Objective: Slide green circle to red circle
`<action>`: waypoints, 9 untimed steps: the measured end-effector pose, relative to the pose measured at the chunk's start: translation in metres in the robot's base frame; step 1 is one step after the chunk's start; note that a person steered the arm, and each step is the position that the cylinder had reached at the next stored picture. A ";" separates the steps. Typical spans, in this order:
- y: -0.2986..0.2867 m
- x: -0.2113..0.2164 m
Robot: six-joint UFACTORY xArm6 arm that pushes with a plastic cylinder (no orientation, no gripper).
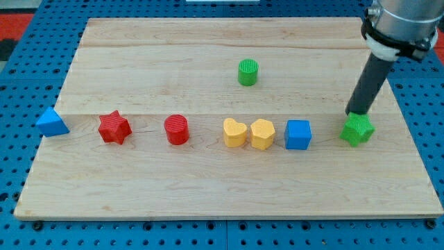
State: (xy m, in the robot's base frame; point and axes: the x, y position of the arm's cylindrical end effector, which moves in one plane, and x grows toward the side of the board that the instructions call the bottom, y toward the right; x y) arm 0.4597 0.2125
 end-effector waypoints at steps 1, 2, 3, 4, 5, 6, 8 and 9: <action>0.003 0.005; 0.004 -0.031; -0.011 -0.090; -0.053 -0.159; -0.100 -0.191; -0.141 -0.148; -0.174 -0.089; -0.176 -0.065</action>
State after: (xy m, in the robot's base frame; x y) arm 0.3951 0.0364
